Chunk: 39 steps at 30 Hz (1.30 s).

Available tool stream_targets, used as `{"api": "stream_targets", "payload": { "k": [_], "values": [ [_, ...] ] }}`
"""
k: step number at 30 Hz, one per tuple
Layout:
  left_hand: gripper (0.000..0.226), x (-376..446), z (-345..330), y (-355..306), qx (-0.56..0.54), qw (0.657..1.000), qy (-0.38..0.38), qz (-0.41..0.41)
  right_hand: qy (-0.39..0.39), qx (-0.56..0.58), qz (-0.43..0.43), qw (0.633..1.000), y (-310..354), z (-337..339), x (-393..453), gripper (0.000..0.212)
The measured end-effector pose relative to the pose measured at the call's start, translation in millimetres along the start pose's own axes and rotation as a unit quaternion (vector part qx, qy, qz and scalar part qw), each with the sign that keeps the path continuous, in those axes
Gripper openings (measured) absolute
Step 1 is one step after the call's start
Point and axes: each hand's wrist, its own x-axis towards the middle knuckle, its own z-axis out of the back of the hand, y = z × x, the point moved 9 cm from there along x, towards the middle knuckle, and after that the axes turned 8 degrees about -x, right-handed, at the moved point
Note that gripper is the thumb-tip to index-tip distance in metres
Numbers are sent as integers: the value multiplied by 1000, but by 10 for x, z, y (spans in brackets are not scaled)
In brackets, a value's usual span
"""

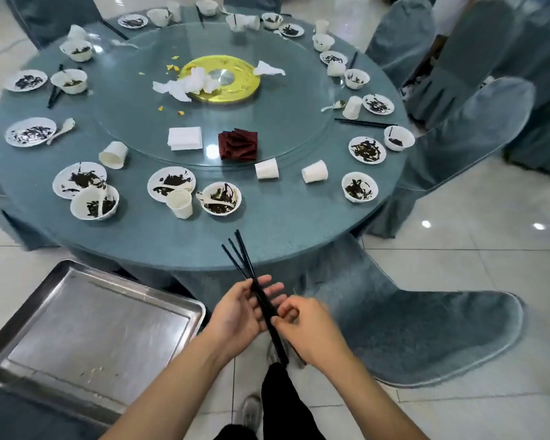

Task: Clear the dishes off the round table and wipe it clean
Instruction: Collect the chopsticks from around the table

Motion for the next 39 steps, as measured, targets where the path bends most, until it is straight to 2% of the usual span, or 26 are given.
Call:
{"api": "stream_targets", "payload": {
  "k": [8,12,14,18,23,30,39],
  "values": [
    [32,-96,-167,466,24,999,-13,17,-47,-40,-24,998,-202,242,-603,22],
    [30,-104,-408,675,40,999,-4,25,-141,-41,-10,989,-533,626,-770,13],
    [28,-123,-586,833,43,998,11,40,-182,-81,2,980,-763,847,-860,8],
    [32,-144,-1041,1226,71,995,50,54,-257,-156,-6,954,-1336,1306,-1042,26],
    [32,-112,-1725,1928,87,990,77,76,-270,-196,-23,942,-2105,1848,-1297,40],
    [31,-8,-2577,2915,85,987,89,99,-279,-204,-36,937,-3185,2545,-1604,44],
    [34,467,-3437,3487,92,988,82,98,-286,-186,-62,938,-4159,3289,-1401,46]
  ]
}}
